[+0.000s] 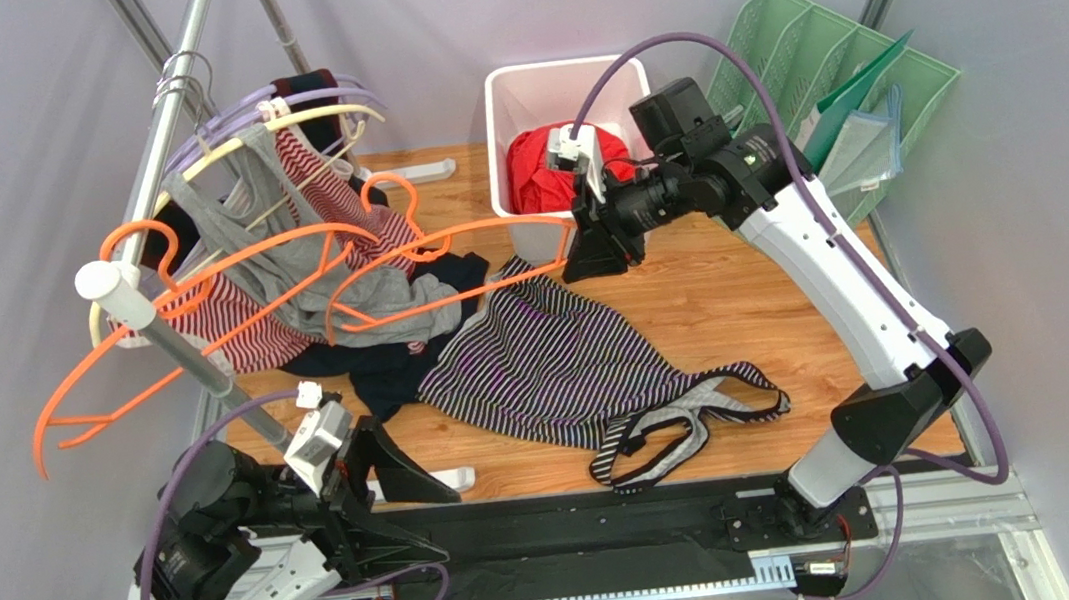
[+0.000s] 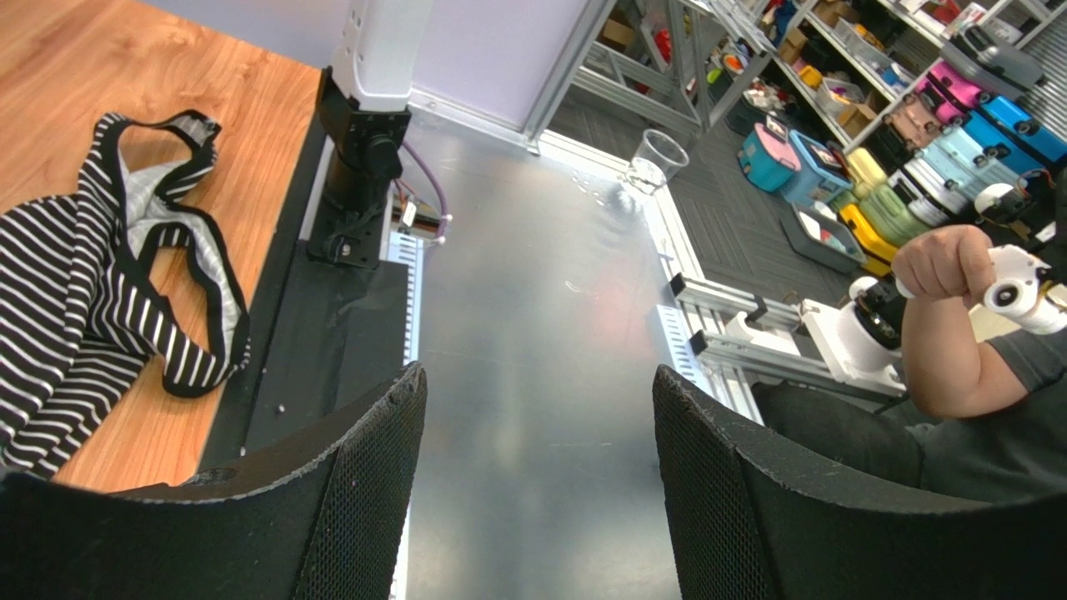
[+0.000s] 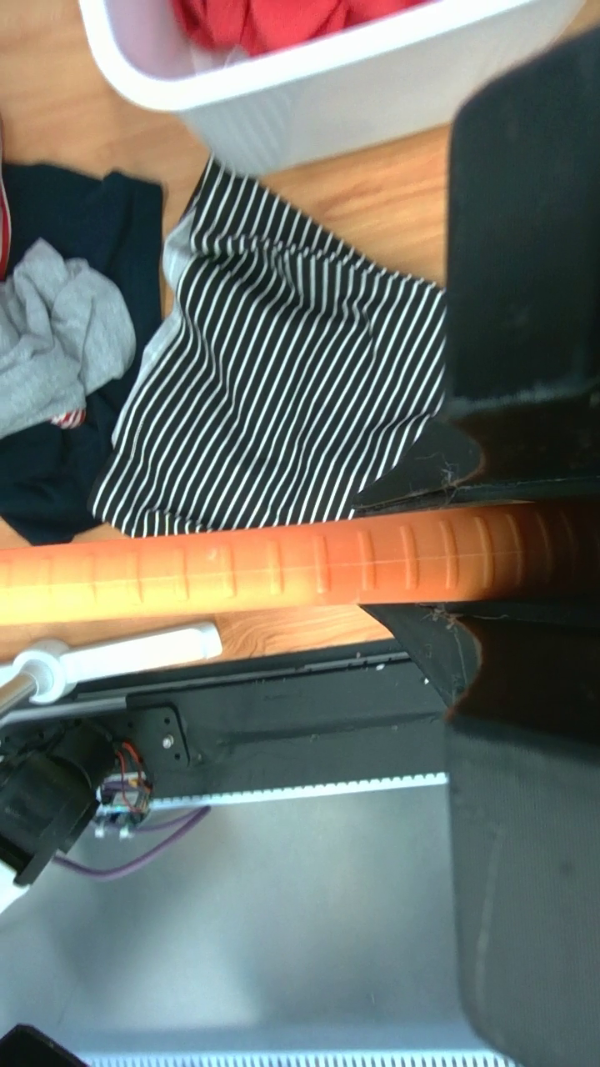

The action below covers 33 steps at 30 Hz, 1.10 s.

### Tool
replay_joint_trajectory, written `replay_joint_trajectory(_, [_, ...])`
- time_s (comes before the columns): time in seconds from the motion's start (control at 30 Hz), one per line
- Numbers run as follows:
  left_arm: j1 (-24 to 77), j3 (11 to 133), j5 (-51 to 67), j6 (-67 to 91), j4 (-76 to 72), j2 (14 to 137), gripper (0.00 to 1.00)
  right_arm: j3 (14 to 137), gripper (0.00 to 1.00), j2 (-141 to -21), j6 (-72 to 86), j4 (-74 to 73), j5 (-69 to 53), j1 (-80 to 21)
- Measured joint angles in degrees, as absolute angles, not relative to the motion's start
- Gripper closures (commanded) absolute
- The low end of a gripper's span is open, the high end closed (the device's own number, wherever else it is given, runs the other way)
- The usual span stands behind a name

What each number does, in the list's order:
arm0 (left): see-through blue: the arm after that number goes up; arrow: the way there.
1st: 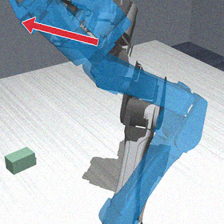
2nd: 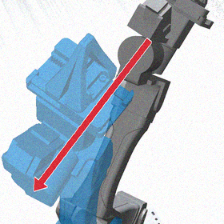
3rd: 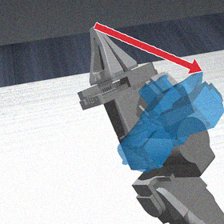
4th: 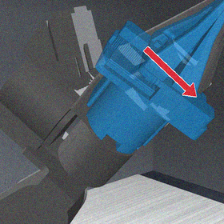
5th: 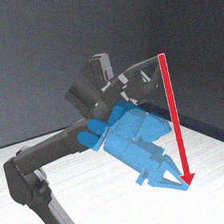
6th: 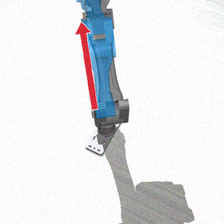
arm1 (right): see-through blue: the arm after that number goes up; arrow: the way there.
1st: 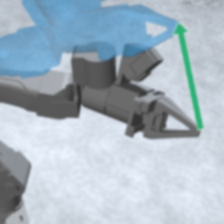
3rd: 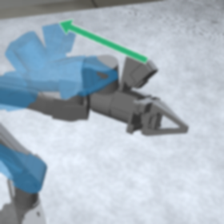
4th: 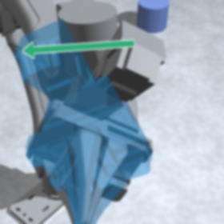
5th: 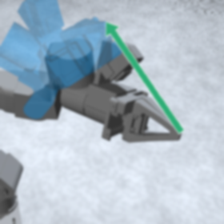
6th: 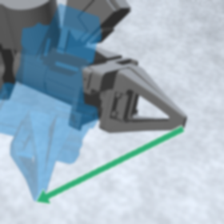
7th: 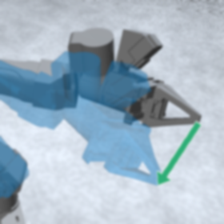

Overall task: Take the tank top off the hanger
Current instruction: Place the hanger at the clothesline.

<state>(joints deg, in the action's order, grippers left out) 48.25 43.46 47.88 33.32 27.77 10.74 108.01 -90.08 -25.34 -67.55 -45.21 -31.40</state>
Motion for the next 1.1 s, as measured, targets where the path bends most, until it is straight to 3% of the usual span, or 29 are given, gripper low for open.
replay_joint_trajectory(0.6, [48.2, 44.3, 48.8, 33.6, 27.2, 11.1, 0.28, 129.5, 1.0, -102.6, -26.9, -73.1, -38.3, -29.2])
replay_joint_trajectory(1.1, [48.2, 44.7, 47.8, 34.4, 27.2, 11.3, 0.28, 134.8, 1.0, -104.8, -31.9, -73.9, -51.4, -29.2])
